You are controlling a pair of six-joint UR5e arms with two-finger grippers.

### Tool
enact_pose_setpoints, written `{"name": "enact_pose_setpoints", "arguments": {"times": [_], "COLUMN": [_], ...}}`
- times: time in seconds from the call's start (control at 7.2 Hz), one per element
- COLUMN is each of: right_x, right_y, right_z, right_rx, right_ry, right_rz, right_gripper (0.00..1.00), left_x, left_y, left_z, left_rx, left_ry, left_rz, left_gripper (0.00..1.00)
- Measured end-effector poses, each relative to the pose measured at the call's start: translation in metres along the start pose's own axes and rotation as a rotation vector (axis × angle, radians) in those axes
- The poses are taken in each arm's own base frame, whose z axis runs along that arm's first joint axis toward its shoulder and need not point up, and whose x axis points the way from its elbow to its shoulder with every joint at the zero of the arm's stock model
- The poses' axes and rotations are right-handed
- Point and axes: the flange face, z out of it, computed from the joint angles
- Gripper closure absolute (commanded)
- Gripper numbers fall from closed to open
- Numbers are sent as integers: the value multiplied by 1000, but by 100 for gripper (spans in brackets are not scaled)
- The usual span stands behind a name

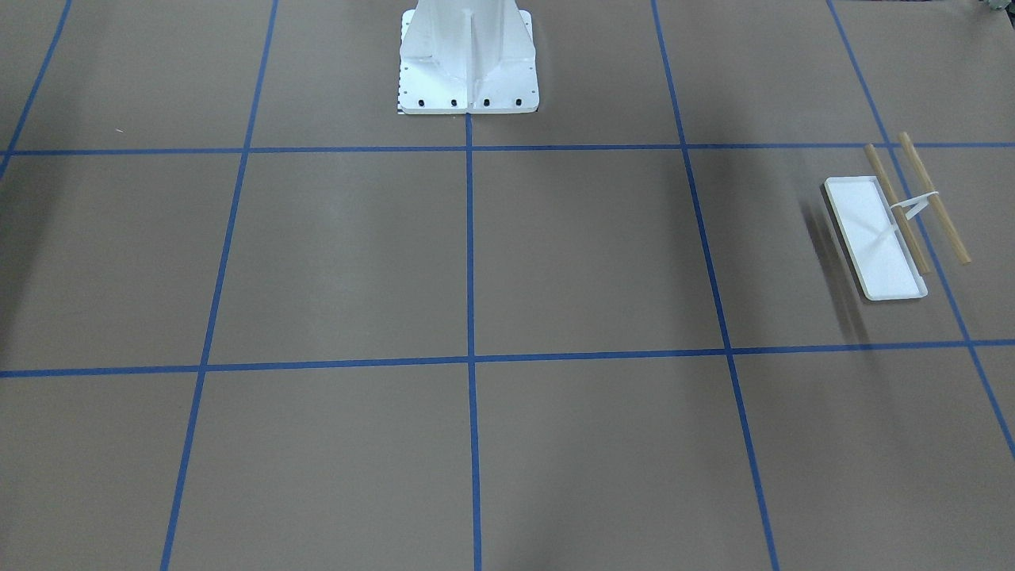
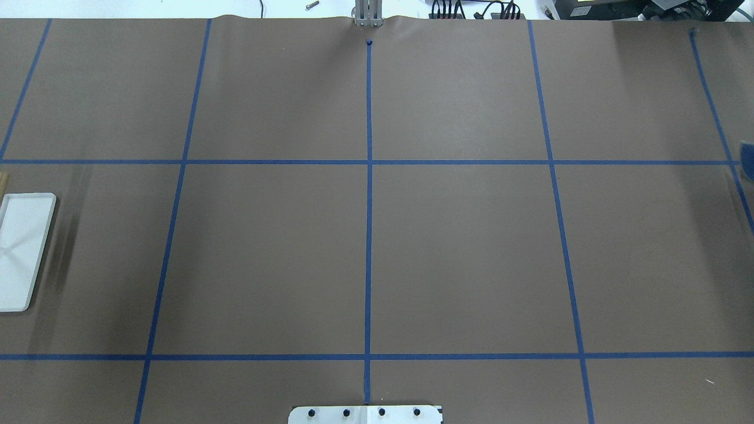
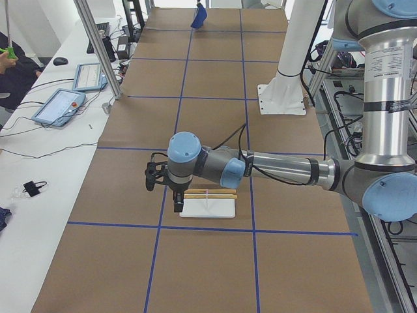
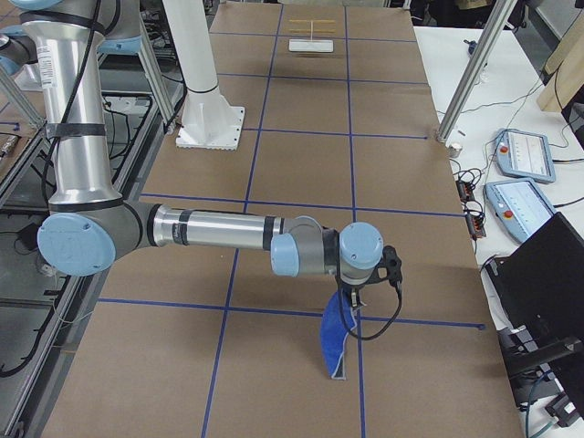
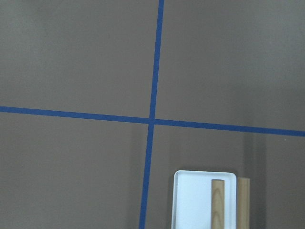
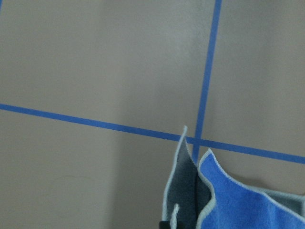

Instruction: Hang towel on rack

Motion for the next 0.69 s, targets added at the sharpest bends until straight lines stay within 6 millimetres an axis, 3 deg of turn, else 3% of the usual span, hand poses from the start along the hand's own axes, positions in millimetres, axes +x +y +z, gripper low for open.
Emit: {"name": "enact_pose_setpoints", "arguments": {"times": [0.14, 0.42, 0.69], "right_x": [-42, -129, -220], "right_y": [-20, -50, -61], "right_z": [-33, -85, -96], "right_rx": [3, 36, 58], "right_ry": [2, -5, -35], "right_rz": [11, 73, 163], "right_gripper": [100, 100, 100], "left_x": [30, 112, 216], "left_y": [-17, -44, -54], "left_z": [0, 9, 24], "left_rx": [7, -2, -43], "left_ry": [14, 52, 104], "left_rz": [-30, -127, -249], "left_gripper": [1, 1, 1]}}
